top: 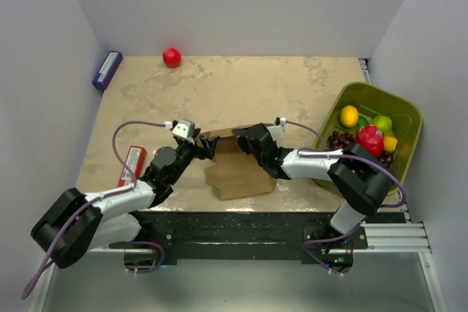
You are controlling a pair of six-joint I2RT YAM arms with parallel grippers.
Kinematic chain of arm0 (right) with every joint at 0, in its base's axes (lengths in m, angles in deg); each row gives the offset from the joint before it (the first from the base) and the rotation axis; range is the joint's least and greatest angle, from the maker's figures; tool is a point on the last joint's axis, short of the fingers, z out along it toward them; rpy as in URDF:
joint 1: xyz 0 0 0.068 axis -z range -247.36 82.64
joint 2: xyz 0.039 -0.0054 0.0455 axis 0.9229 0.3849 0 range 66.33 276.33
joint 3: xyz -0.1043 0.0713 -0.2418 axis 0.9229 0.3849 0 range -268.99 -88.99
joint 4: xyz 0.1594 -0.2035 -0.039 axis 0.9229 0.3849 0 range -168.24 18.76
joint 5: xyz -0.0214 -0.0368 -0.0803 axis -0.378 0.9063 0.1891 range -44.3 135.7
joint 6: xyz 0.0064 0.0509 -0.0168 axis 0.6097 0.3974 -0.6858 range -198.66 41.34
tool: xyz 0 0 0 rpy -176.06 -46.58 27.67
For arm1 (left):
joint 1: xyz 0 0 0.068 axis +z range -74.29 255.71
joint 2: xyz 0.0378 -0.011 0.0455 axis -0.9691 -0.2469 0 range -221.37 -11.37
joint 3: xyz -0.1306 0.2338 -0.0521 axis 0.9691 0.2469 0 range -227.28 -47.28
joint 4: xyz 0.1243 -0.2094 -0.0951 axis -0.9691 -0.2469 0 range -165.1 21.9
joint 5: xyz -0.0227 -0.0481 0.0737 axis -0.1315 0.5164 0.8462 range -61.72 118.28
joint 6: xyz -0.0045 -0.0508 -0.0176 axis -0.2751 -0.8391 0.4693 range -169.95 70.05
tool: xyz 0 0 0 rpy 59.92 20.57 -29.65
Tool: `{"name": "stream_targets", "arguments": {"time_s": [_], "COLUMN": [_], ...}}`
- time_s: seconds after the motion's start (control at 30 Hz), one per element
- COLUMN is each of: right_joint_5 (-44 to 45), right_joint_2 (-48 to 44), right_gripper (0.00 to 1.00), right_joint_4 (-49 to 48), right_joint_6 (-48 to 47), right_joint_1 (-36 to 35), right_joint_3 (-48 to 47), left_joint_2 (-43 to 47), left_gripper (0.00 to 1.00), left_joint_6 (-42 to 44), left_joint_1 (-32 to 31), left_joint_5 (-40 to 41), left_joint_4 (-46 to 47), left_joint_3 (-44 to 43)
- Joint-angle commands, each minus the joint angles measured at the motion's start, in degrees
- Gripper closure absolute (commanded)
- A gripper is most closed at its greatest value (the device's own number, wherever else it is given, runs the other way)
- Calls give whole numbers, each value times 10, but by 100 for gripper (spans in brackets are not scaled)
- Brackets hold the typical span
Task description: Fold the paper box
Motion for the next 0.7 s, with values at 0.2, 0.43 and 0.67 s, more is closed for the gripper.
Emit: {"name": "stream_targets", "arguments": {"time_s": [0.2,0.43,0.67], "right_joint_5": [25,22,16], "right_joint_2": [-6,-24,-33], "right_gripper": [100,100,100], "right_joint_4": [-34,-45,-53], "right_joint_6": [-20,-31,-36], "right_joint_1": [2,2,2], "right_joint_3": [43,54,63], "left_joint_2": [123,34,-40], "left_gripper": [16,15,14], "left_joint_6": [-128,-126,-124], "left_joint_1": [138,220,254], "left_joint_5": [-36,-70,-72], "left_joint_4": [-257,-324,-310], "left_joint_3": [-44,-85,-111]}}
